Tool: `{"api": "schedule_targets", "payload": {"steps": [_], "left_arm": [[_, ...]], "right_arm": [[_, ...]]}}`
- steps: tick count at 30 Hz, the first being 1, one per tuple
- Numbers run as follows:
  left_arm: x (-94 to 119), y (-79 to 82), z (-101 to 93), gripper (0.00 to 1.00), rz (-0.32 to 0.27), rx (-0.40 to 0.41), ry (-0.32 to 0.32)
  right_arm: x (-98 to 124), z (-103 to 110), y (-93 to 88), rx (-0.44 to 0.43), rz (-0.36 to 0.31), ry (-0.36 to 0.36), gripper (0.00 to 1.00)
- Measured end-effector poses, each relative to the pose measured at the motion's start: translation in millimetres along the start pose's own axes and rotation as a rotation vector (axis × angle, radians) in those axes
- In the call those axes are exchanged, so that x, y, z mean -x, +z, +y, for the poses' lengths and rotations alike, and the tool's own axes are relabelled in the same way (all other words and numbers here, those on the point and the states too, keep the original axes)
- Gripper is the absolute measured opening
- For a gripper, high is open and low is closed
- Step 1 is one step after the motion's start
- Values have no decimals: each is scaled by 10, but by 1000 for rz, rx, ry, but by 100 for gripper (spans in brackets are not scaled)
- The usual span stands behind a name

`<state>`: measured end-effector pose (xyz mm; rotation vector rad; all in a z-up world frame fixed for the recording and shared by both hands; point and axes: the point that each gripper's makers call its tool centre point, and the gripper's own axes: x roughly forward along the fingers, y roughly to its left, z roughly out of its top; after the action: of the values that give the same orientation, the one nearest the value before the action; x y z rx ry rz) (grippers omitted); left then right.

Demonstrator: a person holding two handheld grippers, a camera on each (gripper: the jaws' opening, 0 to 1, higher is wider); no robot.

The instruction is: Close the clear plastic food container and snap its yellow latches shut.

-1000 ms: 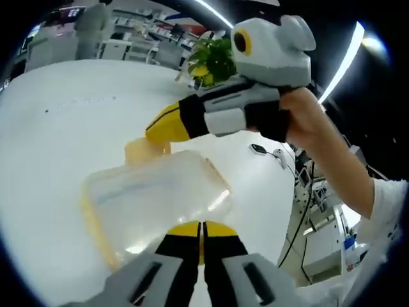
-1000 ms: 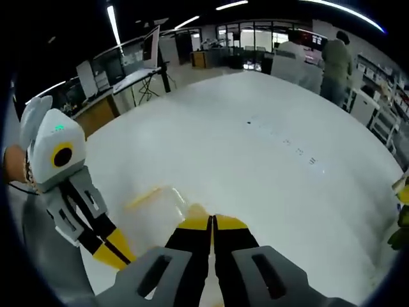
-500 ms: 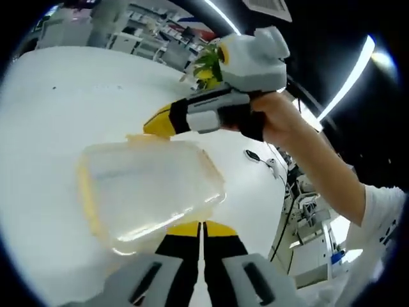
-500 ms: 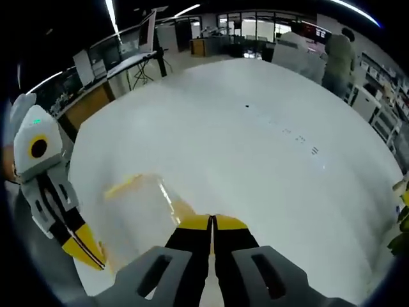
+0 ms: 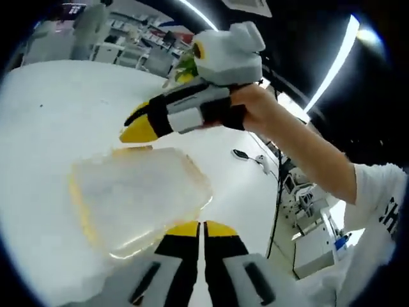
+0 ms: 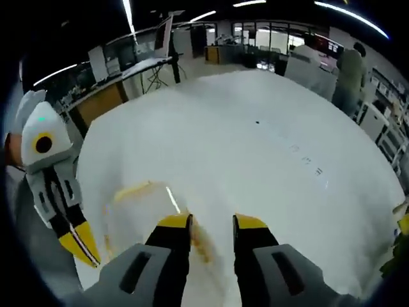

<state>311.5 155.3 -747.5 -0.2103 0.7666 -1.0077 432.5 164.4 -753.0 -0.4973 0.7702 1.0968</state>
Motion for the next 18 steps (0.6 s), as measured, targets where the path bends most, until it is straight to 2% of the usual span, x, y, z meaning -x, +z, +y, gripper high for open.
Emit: {"api": "schedule_targets", "payload": {"steps": [3, 5, 6, 7, 9, 11, 12, 13, 14, 15, 18], "left_arm": [[37, 99, -14, 6, -22, -117, 6], [44, 111, -28, 13, -4, -230, 19], [39, 97, -26, 17, 16, -292, 28], [27, 35, -37, 22, 71, -414, 26], [-4, -42, -7, 32, 133, -556, 46], [-29, -90, 63, 33, 182, -646, 82], [-40, -116, 65, 33, 201, -671, 80], [-60, -136, 73, 33, 218, -699, 79], [-65, -142, 79, 33, 224, -708, 83], [-73, -154, 131, 33, 251, -747, 108], [-120, -122, 151, 33, 247, -806, 127]], "right_arm": [[45, 103, -40, 76, 52, 52, 30], [59, 165, -100, 107, 105, 94, 33], [60, 188, -141, 146, 140, 108, 34], [57, 204, -167, 179, 166, 118, 35], [35, 253, -239, 240, 235, 148, 40], [7, 291, -303, 299, 302, 179, 43], [-11, 295, -309, 323, 317, 184, 42], [-24, 334, -282, 333, 324, 211, 41], [-44, 340, -231, 317, 305, 208, 37], [-84, 343, -217, 332, 314, 215, 34], [-70, 369, -239, 360, 371, 254, 31]]}}
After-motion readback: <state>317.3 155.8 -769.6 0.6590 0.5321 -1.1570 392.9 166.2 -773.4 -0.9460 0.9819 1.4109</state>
